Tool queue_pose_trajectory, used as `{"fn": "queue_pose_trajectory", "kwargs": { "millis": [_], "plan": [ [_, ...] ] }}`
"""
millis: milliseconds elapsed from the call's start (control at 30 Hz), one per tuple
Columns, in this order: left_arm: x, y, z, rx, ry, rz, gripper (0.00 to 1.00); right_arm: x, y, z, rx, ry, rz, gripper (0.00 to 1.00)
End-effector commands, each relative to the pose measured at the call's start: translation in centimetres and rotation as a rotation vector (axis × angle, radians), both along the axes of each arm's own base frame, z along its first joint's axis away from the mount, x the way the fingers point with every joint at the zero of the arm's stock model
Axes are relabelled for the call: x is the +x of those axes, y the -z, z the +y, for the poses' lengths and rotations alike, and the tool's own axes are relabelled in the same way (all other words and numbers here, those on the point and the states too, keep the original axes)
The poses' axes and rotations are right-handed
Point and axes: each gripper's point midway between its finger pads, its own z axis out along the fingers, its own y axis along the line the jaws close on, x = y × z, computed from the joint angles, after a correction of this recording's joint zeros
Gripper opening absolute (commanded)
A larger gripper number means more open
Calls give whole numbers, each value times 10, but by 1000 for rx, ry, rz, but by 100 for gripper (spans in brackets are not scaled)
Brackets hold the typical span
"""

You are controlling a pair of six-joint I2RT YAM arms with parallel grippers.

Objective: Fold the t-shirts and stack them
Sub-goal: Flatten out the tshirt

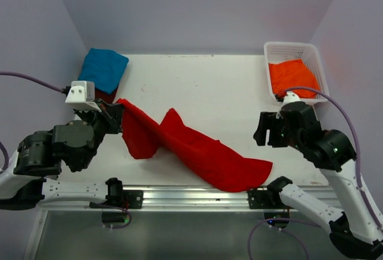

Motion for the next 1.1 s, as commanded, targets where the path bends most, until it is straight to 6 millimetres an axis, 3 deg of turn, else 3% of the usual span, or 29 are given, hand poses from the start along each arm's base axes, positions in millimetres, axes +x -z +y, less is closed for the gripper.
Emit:
{"fn": "queue_pose_trajectory", "kwargs": {
  "millis": [0, 67, 167, 233, 367, 500, 633, 867, 1067],
  "plan": [
    [2, 4, 14, -46, -68, 6, 0, -20, -45, -19, 64, 43, -131, 72],
    [3, 4, 10, -35, -65, -1, 0, -9, -44, -23, 21, 71, -137, 73],
    [5, 9, 3, -6, -69, 2, 0, 18, -27, -23, -62, 119, -127, 71],
    [5, 15, 0, 1, -72, 10, 0, 40, 1, -16, -95, 144, -110, 66],
    [4, 24, -1, -12, -68, 22, 0, 71, 65, 23, -78, 66, 10, 56],
    [3, 31, -2, -26, -62, 37, 0, 91, 106, 67, 19, -13, 88, 40],
    [2, 38, 0, -24, -69, 47, 0, 93, 129, 102, 130, -102, 163, 38],
    [3, 42, -3, -15, -75, 49, 0, 87, 173, 133, 183, -196, 262, 40],
    [3, 45, -4, -11, -78, 50, 0, 84, 197, 155, 187, -261, 314, 39]
  ]
}}
